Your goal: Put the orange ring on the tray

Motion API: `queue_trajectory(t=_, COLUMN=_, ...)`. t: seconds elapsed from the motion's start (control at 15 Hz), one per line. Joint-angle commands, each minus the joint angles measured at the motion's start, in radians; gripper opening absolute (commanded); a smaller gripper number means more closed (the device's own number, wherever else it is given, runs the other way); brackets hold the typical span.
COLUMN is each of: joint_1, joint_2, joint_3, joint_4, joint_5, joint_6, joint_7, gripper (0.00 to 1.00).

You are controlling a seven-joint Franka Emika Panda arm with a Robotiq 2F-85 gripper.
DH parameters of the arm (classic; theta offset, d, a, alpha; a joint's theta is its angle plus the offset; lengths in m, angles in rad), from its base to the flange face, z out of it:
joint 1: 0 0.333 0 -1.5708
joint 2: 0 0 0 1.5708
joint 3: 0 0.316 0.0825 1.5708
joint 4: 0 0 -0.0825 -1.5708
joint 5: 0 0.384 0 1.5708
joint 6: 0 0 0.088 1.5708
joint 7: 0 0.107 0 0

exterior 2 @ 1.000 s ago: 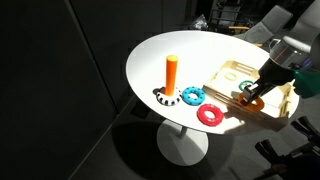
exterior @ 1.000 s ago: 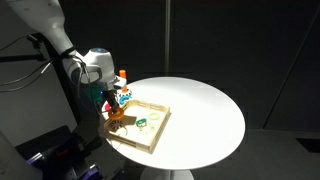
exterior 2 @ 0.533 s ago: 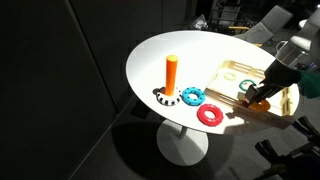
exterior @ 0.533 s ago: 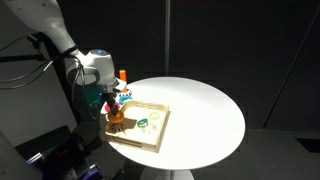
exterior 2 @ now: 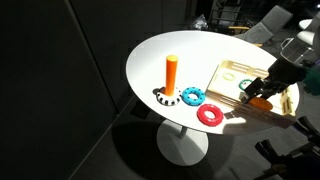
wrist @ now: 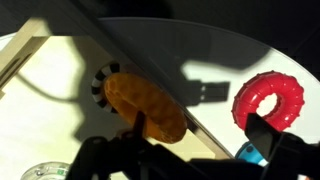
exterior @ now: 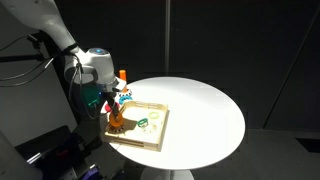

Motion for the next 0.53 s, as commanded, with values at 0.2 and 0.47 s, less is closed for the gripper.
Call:
queue_trajectory(t=0.2, joint_1=-0.018, joint_2=-0.118, joint_3=0.014, joint_4=0.006, joint_5=0.214, joint_6=-0.147, joint_7=-0.207, gripper=1.00)
queue_trajectory(t=0.47, joint_1=-0.008, joint_2=-0.148, joint_3=0.003, joint_4=0.024, joint_5=0.249, joint_6=-0.247, joint_7=-0.265, gripper=1.00)
